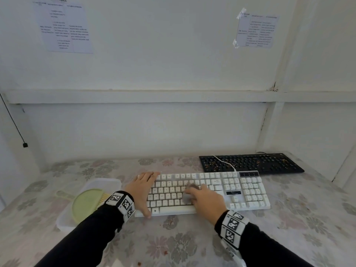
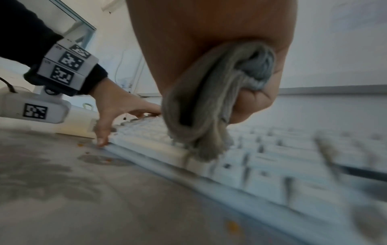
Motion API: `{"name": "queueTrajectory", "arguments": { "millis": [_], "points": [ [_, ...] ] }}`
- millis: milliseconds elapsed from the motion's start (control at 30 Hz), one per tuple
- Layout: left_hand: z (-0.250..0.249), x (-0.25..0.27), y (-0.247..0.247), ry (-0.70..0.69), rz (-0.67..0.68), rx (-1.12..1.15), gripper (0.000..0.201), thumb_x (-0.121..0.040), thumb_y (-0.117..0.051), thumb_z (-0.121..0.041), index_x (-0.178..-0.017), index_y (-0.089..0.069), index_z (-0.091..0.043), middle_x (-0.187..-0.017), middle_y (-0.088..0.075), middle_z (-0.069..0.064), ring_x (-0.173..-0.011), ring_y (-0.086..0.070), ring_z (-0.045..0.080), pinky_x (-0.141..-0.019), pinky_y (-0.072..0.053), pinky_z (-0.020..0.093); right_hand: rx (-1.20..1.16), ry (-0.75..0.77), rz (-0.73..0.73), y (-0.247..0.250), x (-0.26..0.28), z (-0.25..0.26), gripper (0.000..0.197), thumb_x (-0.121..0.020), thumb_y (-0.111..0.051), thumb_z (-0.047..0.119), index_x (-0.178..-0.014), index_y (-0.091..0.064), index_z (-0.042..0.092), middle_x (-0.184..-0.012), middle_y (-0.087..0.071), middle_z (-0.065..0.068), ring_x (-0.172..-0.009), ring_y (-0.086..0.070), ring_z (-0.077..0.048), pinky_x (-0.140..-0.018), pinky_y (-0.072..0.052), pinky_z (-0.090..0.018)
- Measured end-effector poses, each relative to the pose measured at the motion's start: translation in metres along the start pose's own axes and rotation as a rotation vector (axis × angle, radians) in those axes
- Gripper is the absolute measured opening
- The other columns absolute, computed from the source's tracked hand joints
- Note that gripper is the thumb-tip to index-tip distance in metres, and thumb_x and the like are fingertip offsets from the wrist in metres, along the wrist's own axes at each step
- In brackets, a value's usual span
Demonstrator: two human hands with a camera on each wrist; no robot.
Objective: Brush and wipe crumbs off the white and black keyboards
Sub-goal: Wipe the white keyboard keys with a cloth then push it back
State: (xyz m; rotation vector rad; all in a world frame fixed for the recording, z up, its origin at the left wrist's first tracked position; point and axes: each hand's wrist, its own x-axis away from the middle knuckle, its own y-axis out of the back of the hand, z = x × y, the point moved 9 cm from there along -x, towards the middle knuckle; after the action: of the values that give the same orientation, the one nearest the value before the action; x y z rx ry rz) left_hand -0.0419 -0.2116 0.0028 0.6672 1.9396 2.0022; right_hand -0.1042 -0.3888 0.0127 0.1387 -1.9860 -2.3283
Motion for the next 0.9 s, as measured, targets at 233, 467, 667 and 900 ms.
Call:
{"name": "queueTrajectory", "arguments": {
  "millis": [233, 467, 667, 900],
  "points": [
    [0.001, 0.002, 0.0, -0.01, -0.044, 0.045, 0.134, -0.055, -0.083, -0.05, -0.149, 0.005, -0.015, -0.154, -0.007, 0.001, -0.144, -0.002, 0.022, -0.118, -0.008, 0.041, 0.037, -0.196, -0.088, 0.032, 0.018, -0.05, 0.024, -0.098, -0.034, 0.026, -0.12, -0.044, 0.029, -0.108, -0.056, -0.001, -0.073, -0.052, -0.018, -0.065, -0.052, -0.029],
    [0.001, 0.003, -0.001, 0.001, -0.081, 0.021, 0.135, -0.054, -0.082, -0.052, -0.15, 0.005, -0.016, -0.155, -0.006, 0.002, -0.145, -0.001, 0.023, -0.119, -0.007, 0.042, -0.104, 0.102, -0.146, 0.02, -0.007, 0.034, 0.036, -0.099, -0.039, 0.025, -0.132, -0.043, 0.039, -0.128, -0.048, 0.002, -0.093, -0.06, -0.019, -0.076, -0.05, -0.029],
    [0.003, 0.003, -0.004, 0.011, -0.075, 0.013, 0.136, -0.054, -0.081, -0.054, -0.15, 0.007, -0.015, -0.156, -0.003, 0.003, -0.146, 0.001, 0.022, -0.119, -0.005, 0.044, -0.081, -0.067, -0.115, 0.03, 0.005, -0.021, 0.032, -0.099, -0.037, 0.032, -0.127, -0.047, 0.041, -0.122, -0.047, 0.001, -0.072, -0.047, -0.009, -0.067, -0.047, -0.019],
    [0.002, 0.002, -0.003, 0.027, -0.078, -0.022, 0.135, -0.054, -0.08, -0.056, -0.149, 0.006, -0.016, -0.155, -0.005, 0.002, -0.145, -0.001, 0.021, -0.119, -0.005, 0.043, -0.035, -0.353, -0.126, 0.044, 0.046, -0.128, 0.033, -0.097, -0.038, 0.019, -0.118, -0.051, 0.041, -0.105, -0.046, 0.0, -0.072, -0.057, -0.014, -0.065, -0.053, -0.024]
  ]
}}
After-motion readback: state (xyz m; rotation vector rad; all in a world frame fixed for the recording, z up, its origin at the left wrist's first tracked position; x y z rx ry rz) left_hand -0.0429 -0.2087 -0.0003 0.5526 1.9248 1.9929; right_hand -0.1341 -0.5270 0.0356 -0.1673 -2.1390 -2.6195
